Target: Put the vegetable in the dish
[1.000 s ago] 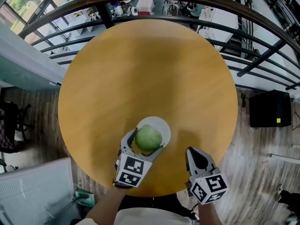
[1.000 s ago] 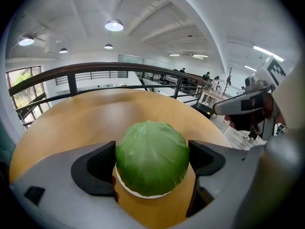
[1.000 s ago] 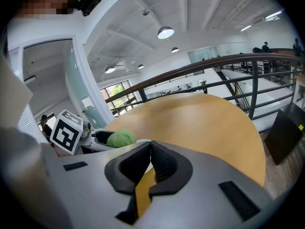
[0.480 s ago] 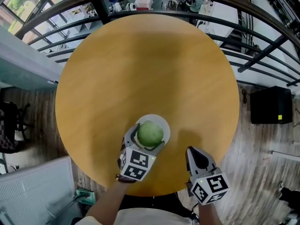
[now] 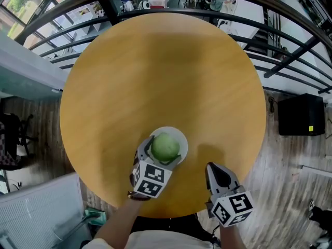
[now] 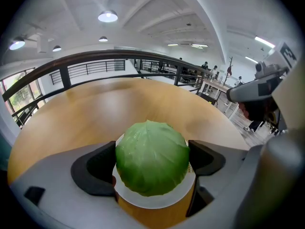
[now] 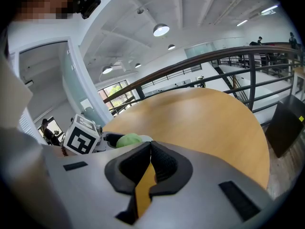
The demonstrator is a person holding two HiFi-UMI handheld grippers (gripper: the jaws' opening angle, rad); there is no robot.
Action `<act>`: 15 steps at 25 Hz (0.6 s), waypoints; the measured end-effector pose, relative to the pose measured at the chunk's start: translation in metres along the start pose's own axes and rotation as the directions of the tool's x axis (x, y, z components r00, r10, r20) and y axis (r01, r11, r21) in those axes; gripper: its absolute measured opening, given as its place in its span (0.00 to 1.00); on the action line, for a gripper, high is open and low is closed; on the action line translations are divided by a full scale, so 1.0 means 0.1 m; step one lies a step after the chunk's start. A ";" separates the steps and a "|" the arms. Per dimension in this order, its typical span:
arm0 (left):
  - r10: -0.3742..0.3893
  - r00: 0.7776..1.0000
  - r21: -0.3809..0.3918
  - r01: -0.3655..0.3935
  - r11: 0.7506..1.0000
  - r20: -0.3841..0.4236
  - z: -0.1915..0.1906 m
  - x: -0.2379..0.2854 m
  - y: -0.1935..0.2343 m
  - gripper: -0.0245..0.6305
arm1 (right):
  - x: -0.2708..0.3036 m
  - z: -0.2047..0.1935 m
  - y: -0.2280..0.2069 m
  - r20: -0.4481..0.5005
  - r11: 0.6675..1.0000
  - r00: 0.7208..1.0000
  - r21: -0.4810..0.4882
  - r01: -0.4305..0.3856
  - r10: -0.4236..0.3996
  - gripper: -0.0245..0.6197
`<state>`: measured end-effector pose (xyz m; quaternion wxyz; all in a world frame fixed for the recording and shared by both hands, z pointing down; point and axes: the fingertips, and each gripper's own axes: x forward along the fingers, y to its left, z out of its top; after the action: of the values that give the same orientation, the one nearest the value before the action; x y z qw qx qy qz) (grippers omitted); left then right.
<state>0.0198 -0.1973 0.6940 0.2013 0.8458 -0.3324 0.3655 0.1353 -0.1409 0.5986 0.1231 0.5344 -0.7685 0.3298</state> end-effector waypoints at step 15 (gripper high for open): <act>0.004 1.000 0.027 -0.003 1.000 -0.031 -0.04 0.13 0.01 0.76 | 0.05 -0.03 -0.05 -0.002 1.000 1.000 0.025 0.002 -0.002 0.08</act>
<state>0.0242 -0.2007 0.7070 0.1946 0.8420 -0.3259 0.3833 0.1375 -0.1442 0.6055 0.1178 0.5364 -0.7636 0.3397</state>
